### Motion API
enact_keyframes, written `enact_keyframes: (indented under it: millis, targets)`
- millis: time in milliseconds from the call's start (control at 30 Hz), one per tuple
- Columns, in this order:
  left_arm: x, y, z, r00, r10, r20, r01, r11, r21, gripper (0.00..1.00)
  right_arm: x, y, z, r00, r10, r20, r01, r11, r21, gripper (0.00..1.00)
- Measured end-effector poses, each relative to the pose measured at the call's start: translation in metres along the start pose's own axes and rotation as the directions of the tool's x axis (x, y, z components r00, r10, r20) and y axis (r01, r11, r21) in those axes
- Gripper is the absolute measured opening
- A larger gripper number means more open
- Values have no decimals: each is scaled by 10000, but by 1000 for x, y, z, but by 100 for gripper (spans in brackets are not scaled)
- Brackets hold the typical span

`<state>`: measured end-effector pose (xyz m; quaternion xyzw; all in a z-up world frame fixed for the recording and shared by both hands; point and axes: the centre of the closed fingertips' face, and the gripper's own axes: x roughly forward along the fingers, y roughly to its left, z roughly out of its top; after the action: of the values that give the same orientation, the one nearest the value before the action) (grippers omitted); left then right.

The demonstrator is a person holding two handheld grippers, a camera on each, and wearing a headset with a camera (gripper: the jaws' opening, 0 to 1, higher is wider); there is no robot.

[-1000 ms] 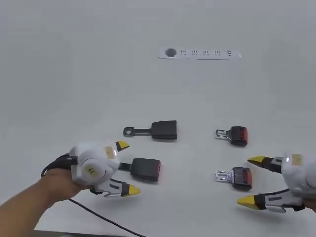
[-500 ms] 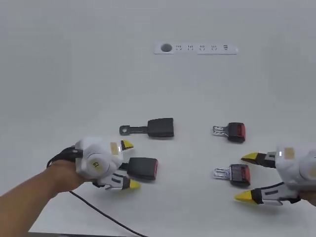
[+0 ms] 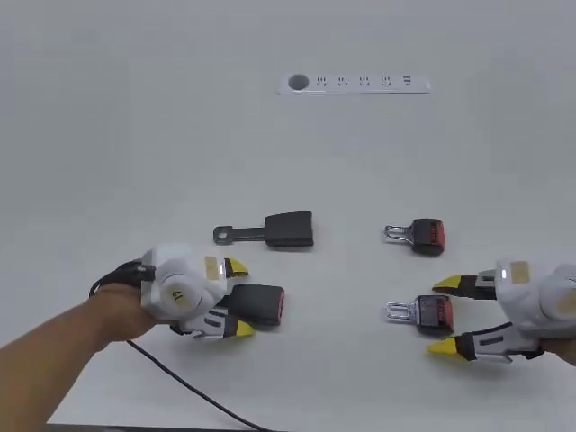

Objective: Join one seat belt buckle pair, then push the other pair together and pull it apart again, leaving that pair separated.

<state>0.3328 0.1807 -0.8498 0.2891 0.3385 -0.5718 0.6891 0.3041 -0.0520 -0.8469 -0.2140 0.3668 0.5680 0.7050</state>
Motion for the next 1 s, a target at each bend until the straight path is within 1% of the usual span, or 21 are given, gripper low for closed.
enact_keyframes:
  millis: [67,133,200,400,600,800,900,1000]
  targets:
    - [0,-3,1,9999,-143,0,143,9998,144,48,-1,0,-2,10000,31,-74,-31,10000,-83,51]
    - [1,-4,0,9997,-234,-37,234,9997,70,46,-1,0,-2,9999,93,-65,-94,9999,-85,48]
    - [1,-4,0,9997,-238,-10,238,9997,108,46,-2,-1,-4,9999,80,-125,-82,9998,-177,45]
    - [1,-4,1,9993,-370,-27,371,9990,246,44,-3,2,-5,9997,112,-205,-119,9994,-322,42]
    - [2,-4,2,9989,-455,-83,457,9983,359,42,-4,-2,-5,9997,59,-242,-69,9991,-415,37]
    - [2,-4,2,9988,-484,-93,488,9977,467,41,-5,-1,-3,9996,126,-255,-140,9984,-542,36]
    - [2,-2,2,9991,-417,-90,420,9985,359,38,-5,-1,-2,9995,137,-272,-153,9982,-579,35]
    - [2,-2,2,9991,-411,-91,413,9987,298,37,-6,-1,-2,9995,150,-289,-167,9979,-626,35]
